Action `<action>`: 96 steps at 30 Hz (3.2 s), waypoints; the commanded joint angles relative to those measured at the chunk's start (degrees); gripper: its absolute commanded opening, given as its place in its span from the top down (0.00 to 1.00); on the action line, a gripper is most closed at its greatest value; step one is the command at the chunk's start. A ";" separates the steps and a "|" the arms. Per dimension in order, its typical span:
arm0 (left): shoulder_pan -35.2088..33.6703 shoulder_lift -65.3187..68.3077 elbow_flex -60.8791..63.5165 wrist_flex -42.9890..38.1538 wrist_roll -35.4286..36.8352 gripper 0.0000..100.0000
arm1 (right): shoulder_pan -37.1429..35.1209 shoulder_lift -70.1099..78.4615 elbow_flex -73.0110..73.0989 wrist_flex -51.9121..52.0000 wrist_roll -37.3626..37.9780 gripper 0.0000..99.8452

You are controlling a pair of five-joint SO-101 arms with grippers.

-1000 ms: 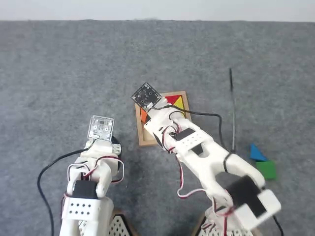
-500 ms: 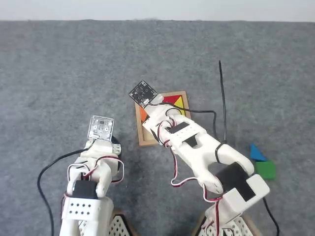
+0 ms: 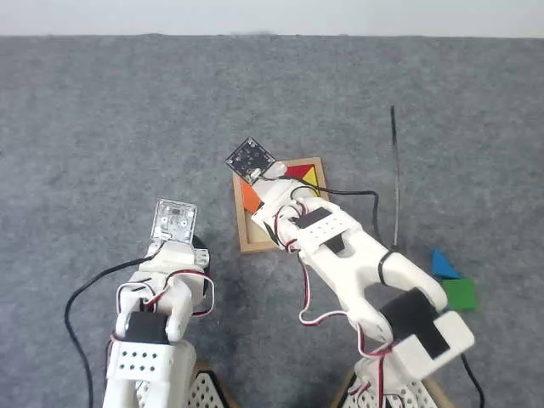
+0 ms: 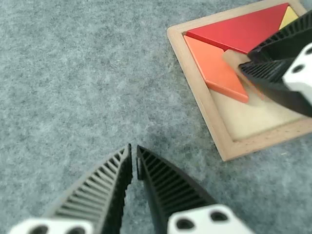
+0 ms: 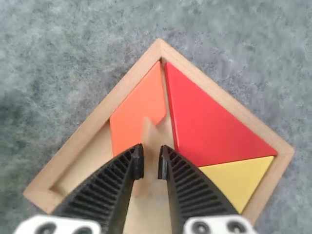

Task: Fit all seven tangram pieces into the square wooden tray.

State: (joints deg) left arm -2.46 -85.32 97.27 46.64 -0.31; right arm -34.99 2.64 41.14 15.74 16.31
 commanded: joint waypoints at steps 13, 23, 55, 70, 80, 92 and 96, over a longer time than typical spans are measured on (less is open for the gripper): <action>-0.26 -0.70 -0.48 0.09 0.35 0.98 | 0.66 -0.84 -1.93 -2.59 0.70 0.93; -0.26 -0.70 -0.48 0.09 0.35 0.98 | 2.07 8.31 -10.55 -2.07 0.44 0.93; -0.26 -0.70 -0.48 0.09 0.35 0.98 | -0.75 -18.77 5.27 0.75 0.44 0.93; -0.26 -0.70 -0.48 0.09 0.35 0.98 | 5.93 -58.95 10.55 32.31 0.18 0.93; -0.26 -0.70 -0.48 0.09 0.35 0.98 | 14.02 -77.32 18.90 39.34 0.79 0.93; -0.26 -0.70 -0.48 0.09 0.35 0.98 | 55.60 -67.12 18.90 46.02 16.62 0.93; -0.26 -0.70 -0.48 0.09 0.35 0.98 | 54.02 -66.51 17.58 51.21 17.14 0.93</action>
State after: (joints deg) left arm -2.46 -85.32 97.27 46.64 -0.31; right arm 19.25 -64.70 61.01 62.42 31.96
